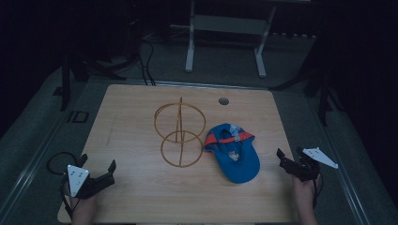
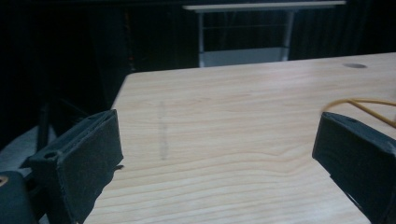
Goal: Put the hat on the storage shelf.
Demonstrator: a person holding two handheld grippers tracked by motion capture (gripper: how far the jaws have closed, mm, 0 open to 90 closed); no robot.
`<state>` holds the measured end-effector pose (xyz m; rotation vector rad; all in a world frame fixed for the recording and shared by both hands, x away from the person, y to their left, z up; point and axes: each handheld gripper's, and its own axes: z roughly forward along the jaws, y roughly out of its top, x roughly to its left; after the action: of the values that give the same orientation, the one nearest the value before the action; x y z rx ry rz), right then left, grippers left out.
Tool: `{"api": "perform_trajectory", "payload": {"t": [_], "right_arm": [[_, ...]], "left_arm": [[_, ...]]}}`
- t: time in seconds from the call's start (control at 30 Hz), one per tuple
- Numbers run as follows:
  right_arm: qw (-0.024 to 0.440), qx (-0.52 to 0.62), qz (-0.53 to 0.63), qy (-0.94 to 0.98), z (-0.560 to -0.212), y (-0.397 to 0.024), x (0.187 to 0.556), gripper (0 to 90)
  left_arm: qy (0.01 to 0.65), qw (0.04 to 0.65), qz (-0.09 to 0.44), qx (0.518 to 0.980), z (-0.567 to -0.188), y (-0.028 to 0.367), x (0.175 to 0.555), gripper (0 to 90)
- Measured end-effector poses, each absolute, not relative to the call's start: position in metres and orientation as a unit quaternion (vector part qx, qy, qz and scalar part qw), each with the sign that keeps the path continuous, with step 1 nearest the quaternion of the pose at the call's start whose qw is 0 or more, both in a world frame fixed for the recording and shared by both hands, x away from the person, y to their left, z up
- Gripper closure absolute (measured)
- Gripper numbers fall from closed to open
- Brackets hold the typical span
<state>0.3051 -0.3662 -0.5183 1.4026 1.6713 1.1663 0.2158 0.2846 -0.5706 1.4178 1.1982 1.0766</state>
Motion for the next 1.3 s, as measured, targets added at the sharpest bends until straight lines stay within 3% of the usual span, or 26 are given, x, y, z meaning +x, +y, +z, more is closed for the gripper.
{"api": "perform_trajectory", "payload": {"t": [0.4, 0.7, 0.97, 1.3], "right_arm": [[0.234, 0.501, 0.471, 0.687, -0.499, -0.35, 0.34, 14.2], [0.212, 0.462, 0.468, 0.723, -0.495, -0.323, 0.366, 15.7], [0.202, 0.438, 0.462, 0.744, -0.495, -0.294, 0.388, 18.1], [0.191, 0.412, 0.435, 0.778, -0.502, -0.267, 0.416, 23.1]], "left_arm": [[0.501, 0.476, 0.423, 0.587, -0.571, 0.282, 0.217, 3.3], [0.511, 0.488, 0.387, 0.593, -0.569, 0.28, 0.218, 3.4], [0.481, 0.496, 0.37, 0.621, -0.566, 0.271, 0.217, 3.4], [0.483, 0.476, 0.369, 0.635, -0.564, 0.265, 0.216, 3.4]]}}
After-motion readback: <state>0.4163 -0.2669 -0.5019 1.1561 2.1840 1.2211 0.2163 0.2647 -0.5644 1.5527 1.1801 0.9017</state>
